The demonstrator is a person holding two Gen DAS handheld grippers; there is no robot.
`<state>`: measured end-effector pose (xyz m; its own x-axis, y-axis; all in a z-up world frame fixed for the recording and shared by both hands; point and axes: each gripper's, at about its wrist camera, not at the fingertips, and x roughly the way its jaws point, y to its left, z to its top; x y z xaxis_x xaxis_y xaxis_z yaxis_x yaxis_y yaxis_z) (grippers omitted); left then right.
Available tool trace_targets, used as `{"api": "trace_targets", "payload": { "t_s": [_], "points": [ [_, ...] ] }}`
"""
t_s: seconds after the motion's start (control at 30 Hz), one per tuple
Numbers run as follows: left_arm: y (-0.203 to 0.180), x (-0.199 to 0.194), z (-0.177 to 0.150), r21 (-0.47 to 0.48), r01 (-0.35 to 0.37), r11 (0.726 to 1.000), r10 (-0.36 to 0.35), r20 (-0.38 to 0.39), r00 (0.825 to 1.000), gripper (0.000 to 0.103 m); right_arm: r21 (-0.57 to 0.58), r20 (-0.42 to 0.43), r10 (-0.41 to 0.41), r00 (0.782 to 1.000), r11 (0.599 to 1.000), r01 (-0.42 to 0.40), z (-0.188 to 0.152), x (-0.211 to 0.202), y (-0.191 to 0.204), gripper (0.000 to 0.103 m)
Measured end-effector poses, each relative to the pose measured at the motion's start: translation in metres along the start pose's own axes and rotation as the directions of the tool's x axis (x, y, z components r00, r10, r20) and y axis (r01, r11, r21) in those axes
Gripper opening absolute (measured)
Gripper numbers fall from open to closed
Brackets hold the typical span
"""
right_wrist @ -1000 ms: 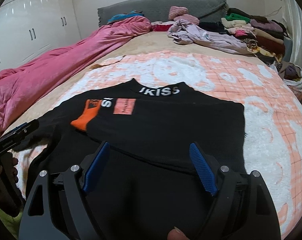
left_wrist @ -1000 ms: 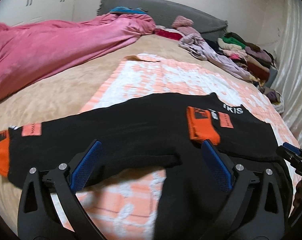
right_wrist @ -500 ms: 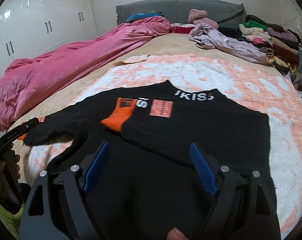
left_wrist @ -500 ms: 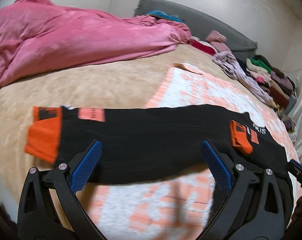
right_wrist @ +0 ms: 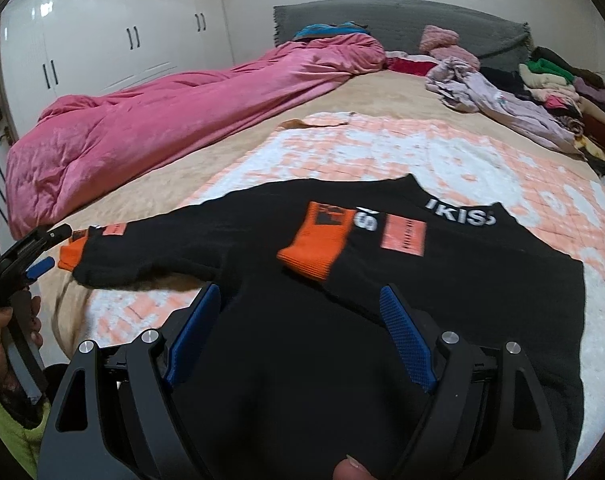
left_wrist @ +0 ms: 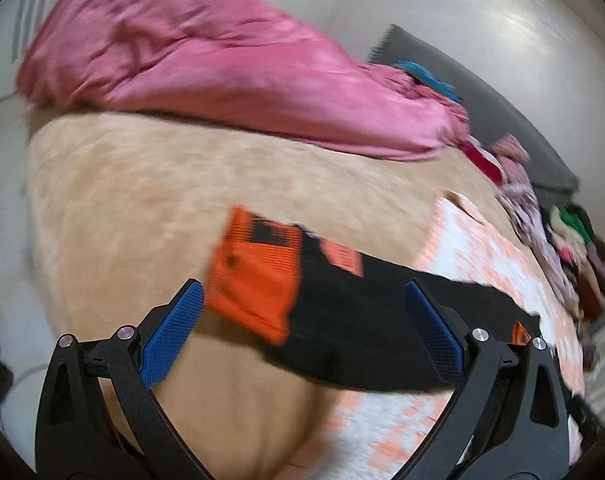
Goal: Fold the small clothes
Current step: 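Reach the left tool to the other sleeve's orange cuff and grasp it, then carry the sleeve across the shirt with the left tool while the right tool takes the cuff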
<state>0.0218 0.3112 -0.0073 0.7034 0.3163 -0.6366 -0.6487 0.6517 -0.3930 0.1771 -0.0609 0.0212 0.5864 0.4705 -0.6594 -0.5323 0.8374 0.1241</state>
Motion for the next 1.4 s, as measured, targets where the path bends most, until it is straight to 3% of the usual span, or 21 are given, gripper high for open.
{"api": "trace_targets", "payload": {
  "t_s": [0.2, 0.37, 0.43, 0.5, 0.53, 0.6, 0.67, 0.93, 1.07, 1.17, 1.4],
  "points": [
    [0.030, 0.020, 0.001, -0.125, 0.004, 0.992, -0.011, -0.056, 0.998, 0.093, -0.015, -0.016, 0.025, 1.000, 1.000, -0.025, -0.001, 0.012, 0.015, 0.081],
    [0.030, 0.028, 0.000, -0.130, 0.027, 0.991, -0.035, -0.062, 0.997, 0.091, -0.012, -0.036, 0.034, 0.999, 0.999, -0.034, -0.004, 0.023, 0.021, 0.081],
    [0.028, 0.031, 0.000, -0.123, 0.039, 0.992, -0.047, -0.062, 0.997, 0.082, -0.009, -0.039, 0.039, 0.998, 0.999, -0.039, -0.005, 0.027, 0.022, 0.081],
    [0.026, 0.035, -0.001, -0.120, 0.066, 0.991, -0.075, -0.073, 0.994, 0.061, -0.002, -0.043, 0.045, 0.998, 0.999, -0.045, -0.007, 0.030, 0.023, 0.081],
    [0.025, 0.036, -0.001, -0.116, 0.075, 0.990, -0.085, -0.077, 0.993, 0.056, 0.003, -0.044, 0.050, 0.998, 0.999, -0.049, -0.008, 0.031, 0.023, 0.081],
    [0.023, 0.037, -0.001, -0.109, 0.114, 0.987, -0.123, -0.081, 0.989, 0.026, 0.011, -0.045, 0.055, 0.997, 0.998, -0.054, -0.010, 0.032, 0.022, 0.081],
    [0.020, 0.039, -0.002, -0.104, 0.147, 0.984, -0.157, -0.088, 0.984, 0.007, 0.022, -0.047, 0.060, 0.997, 0.998, -0.059, -0.013, 0.032, 0.019, 0.081],
    [-0.009, 0.014, -0.001, -0.006, 0.232, 0.973, -0.232, -0.008, 0.973, 0.004, 0.088, -0.022, 0.025, 0.999, 0.996, -0.023, -0.021, 0.012, -0.012, 0.081],
    [-0.053, -0.003, -0.001, 0.072, 0.312, 0.947, -0.313, -0.010, 0.950, 0.004, 0.156, 0.005, -0.019, 1.000, 0.988, 0.018, -0.028, -0.006, -0.045, 0.081],
    [-0.097, -0.014, -0.006, 0.143, 0.384, 0.912, -0.382, -0.040, 0.923, 0.004, 0.217, 0.013, -0.052, 0.999, 0.975, 0.047, -0.034, -0.017, -0.073, 0.081],
    [-0.198, -0.019, -0.043, 0.268, 0.531, 0.804, -0.497, -0.188, 0.847, 0.004, 0.317, 0.037, -0.133, 0.990, 0.941, 0.114, -0.049, -0.045, -0.123, 0.081]
  ]
}}
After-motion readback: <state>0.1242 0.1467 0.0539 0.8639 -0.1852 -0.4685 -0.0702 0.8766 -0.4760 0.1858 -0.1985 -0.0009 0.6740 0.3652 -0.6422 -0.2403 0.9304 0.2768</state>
